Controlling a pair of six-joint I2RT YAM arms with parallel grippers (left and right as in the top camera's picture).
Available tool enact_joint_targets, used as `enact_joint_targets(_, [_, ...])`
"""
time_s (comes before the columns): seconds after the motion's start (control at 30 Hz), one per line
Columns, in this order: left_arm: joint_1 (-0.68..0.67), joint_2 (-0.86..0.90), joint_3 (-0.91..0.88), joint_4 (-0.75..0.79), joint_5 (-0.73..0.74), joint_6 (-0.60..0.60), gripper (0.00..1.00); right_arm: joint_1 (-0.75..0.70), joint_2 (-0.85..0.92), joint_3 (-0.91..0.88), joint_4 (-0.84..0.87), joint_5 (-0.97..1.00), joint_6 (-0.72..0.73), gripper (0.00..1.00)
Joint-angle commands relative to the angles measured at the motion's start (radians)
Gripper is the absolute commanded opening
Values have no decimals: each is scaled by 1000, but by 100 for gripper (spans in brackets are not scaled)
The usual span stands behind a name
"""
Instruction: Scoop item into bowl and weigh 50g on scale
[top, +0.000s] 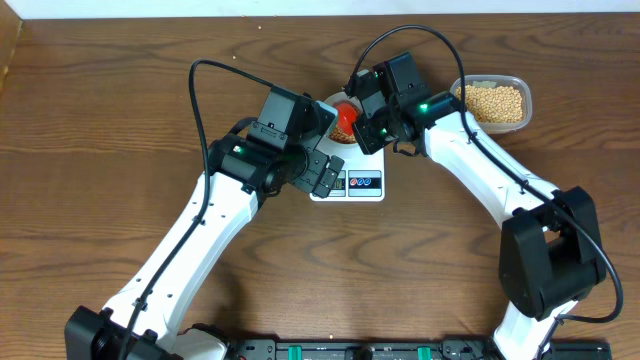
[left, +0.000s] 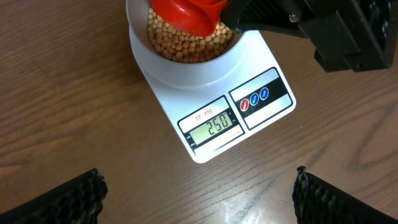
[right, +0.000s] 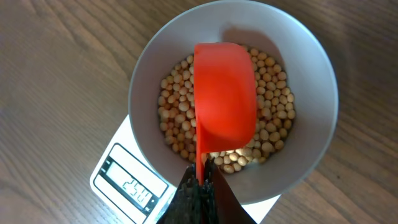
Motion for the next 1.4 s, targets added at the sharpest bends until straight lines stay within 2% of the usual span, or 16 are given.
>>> enact_joint_targets(0.0, [4,6,1,-2,2,6,98,7,18,6,-14,-43,8,1])
enact_joint_targets(0.43, [4,6,1,-3,2,6,98,-16,15,6,-14,-146,8,1])
enact_joint_targets(1.1, [4,6,1,-3,2,6,98,-187,15,6,-7,-493,23,1])
enact_joint_targets(1.37, [4,6,1,-3,2,6,98,-192,15,6,-4,-501,23,1])
